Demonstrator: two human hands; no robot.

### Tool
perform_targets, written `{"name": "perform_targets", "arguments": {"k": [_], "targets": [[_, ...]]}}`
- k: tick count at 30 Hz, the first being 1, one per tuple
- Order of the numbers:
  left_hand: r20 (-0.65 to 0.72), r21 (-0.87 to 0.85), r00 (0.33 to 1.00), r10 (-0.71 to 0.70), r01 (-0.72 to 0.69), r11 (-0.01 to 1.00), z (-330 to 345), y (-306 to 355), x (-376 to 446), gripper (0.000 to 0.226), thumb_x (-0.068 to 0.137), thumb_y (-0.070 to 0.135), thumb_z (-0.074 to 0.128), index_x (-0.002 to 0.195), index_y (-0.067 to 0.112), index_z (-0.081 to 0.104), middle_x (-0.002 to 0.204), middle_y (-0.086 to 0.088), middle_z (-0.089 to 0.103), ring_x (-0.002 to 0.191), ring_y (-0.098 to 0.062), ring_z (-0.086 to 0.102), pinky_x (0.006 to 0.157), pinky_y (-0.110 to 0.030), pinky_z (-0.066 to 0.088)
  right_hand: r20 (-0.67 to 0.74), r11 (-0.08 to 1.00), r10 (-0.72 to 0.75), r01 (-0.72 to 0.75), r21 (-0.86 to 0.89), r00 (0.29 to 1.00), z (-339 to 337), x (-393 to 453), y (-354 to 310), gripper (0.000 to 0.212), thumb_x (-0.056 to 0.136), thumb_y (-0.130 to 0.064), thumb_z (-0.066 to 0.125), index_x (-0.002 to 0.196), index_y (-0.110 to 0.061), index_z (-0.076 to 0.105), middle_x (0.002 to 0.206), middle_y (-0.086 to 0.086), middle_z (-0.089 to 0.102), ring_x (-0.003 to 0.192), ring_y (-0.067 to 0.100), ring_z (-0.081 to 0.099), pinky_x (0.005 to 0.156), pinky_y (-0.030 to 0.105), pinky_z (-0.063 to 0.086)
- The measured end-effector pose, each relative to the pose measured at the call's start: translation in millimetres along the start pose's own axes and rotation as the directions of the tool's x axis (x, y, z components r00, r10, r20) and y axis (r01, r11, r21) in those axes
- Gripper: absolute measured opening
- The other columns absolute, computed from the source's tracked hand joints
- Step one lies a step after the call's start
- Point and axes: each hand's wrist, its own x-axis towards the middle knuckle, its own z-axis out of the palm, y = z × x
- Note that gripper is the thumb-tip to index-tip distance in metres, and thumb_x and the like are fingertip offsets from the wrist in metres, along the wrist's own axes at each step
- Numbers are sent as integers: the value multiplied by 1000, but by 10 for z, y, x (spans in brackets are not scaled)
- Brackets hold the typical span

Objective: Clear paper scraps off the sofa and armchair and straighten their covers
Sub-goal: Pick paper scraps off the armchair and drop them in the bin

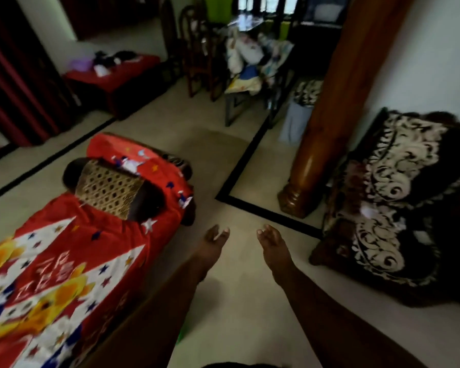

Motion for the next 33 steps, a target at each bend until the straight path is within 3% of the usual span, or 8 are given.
{"name": "perform_targets", "arguments": {"k": [3, 9, 13, 17, 21, 25, 28, 33], "targets": [[108, 17, 992, 59, -61, 998, 614, 408, -13, 65, 100, 49, 53, 155, 21, 33, 158, 1, 37, 147, -20, 34, 107, -26, 29, -78, 998, -15, 19, 51, 997, -678, 88, -47, 50, 99, -39, 60, 144, -21, 48, 134, -4, 53, 122, 13, 50, 97, 27, 37], [237, 115, 956, 172, -204, 972, 2006, 1110, -145, 71, 96, 58, 53, 156, 27, 32, 159, 0, 37, 143, -21, 39, 105, -32, 33, -241, 987, -105, 130, 90, 965, -2053, 161, -111, 50, 97, -45, 61, 138, -19, 54, 133, -2, 58, 125, 18, 53, 107, 37, 42], [387, 126, 894, 225, -293, 948, 2812, 1448, -226, 74, 95, 60, 53, 157, 30, 27, 159, 0, 36, 141, -19, 39, 103, -32, 34, -309, 973, -69, 133, 191, 949, -2798, 197, 13, 53, 85, -65, 66, 129, -37, 57, 125, 8, 64, 99, 21, 60, 82, 36, 47], [496, 83, 838, 229, -308, 948, 3468, 1666, -249, 77, 95, 58, 54, 159, 29, 23, 160, 4, 34, 141, -14, 38, 103, -30, 33, -429, 953, -47, 169, 251, 902, -3401, 182, 17, 14, 100, -30, 61, 114, -30, 62, 103, -10, 71, 90, 0, 67, 84, 33, 54], [557, 72, 802, 214, -303, 950, 3945, 1833, -221, 69, 98, 50, 53, 157, 28, 25, 149, 14, 36, 139, -11, 37, 100, -29, 33, -490, 960, -5, 141, 242, 872, -3838, 330, 133, 44, 96, -37, 64, 136, -21, 53, 127, -2, 64, 115, 10, 62, 102, 42, 52], [616, 120, 765, 186, -325, 938, 4257, 1899, -1, 86, 82, 71, 56, 154, 32, 31, 159, 3, 35, 141, -17, 38, 109, -37, 38, -531, 958, 37, 120, 259, 846, -4093, 484, 187, 43, 98, -33, 64, 137, -18, 52, 134, 1, 58, 118, 12, 59, 88, 26, 52], [637, 164, 753, 162, -339, 926, 4476, 1894, 331, 106, 68, 89, 55, 155, 33, 30, 161, 3, 33, 144, -20, 37, 115, -48, 38, -547, 965, 50, 100, 242, 836, -4261, 663, 283, 37, 97, -32, 65, 131, -26, 52, 134, 4, 60, 118, 15, 60, 93, 31, 54], [664, 212, 737, 125, -346, 914, 4816, 1954, 883, 103, 74, 85, 55, 156, 27, 29, 162, -1, 31, 147, -22, 33, 118, -50, 34, -603, 975, 118, 22, 219, 789, -4532, 995, 354, 52, 98, -33, 63, 145, -16, 46, 138, 4, 57, 117, 14, 59, 77, 15, 48]]}}
